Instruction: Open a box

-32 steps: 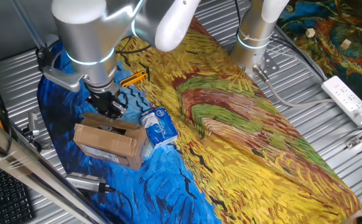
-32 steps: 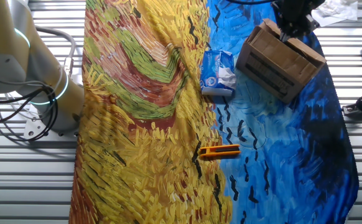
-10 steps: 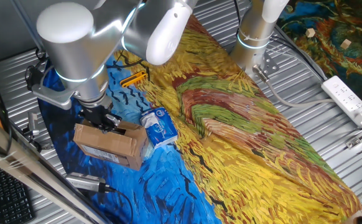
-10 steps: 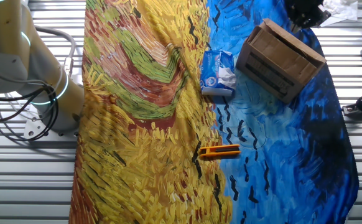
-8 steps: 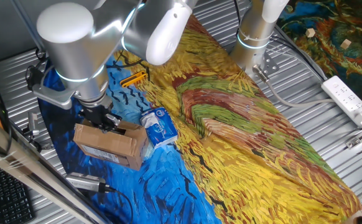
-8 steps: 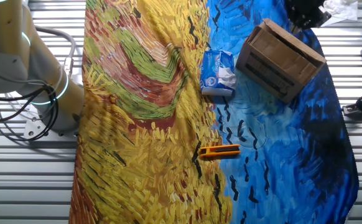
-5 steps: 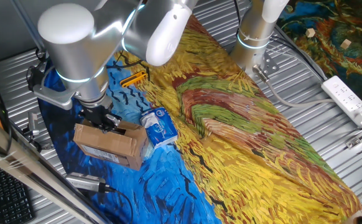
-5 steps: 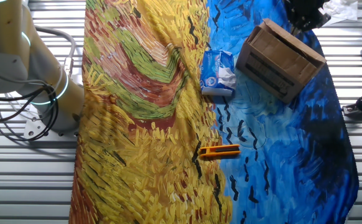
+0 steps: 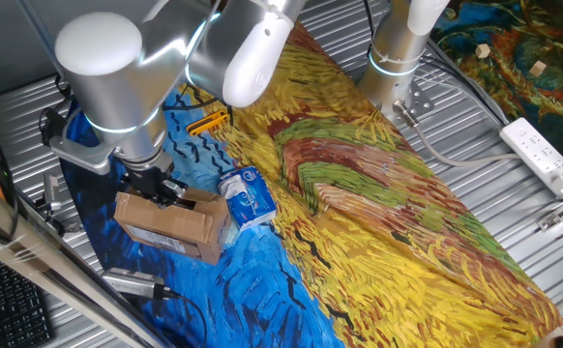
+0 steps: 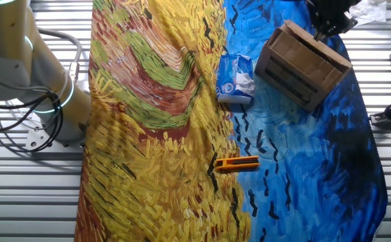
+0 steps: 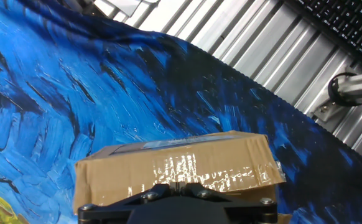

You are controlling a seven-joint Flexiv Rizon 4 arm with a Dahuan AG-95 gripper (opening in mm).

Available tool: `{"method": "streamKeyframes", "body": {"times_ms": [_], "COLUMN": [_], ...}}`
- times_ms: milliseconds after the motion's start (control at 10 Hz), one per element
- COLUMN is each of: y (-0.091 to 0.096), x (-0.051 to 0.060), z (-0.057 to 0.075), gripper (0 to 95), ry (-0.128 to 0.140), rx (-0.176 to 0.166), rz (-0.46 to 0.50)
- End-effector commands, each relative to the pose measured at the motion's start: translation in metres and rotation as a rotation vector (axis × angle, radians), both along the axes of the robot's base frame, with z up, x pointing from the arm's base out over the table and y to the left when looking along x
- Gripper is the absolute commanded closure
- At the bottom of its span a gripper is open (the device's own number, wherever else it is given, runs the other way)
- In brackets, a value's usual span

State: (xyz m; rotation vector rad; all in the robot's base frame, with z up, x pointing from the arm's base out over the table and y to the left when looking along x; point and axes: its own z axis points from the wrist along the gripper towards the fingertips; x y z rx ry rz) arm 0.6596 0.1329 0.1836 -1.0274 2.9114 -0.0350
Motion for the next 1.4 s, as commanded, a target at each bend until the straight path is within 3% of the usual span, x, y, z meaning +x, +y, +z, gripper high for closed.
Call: {"method": "streamKeyframes", "body": {"times_ms": [100,800,1400], "y": [-0.002,-0.009,-0.012], "x": [-0.004,-0.010,-0.016], "z": [-0.004,-0.018,-0.022], "gripper": [95.0,95.0,95.0], "ry": [-0.003,-0.012,-0.007], "rx": [-0.002,-0.006,-0.027], "rz": [0.000,0.013,0.019]}}
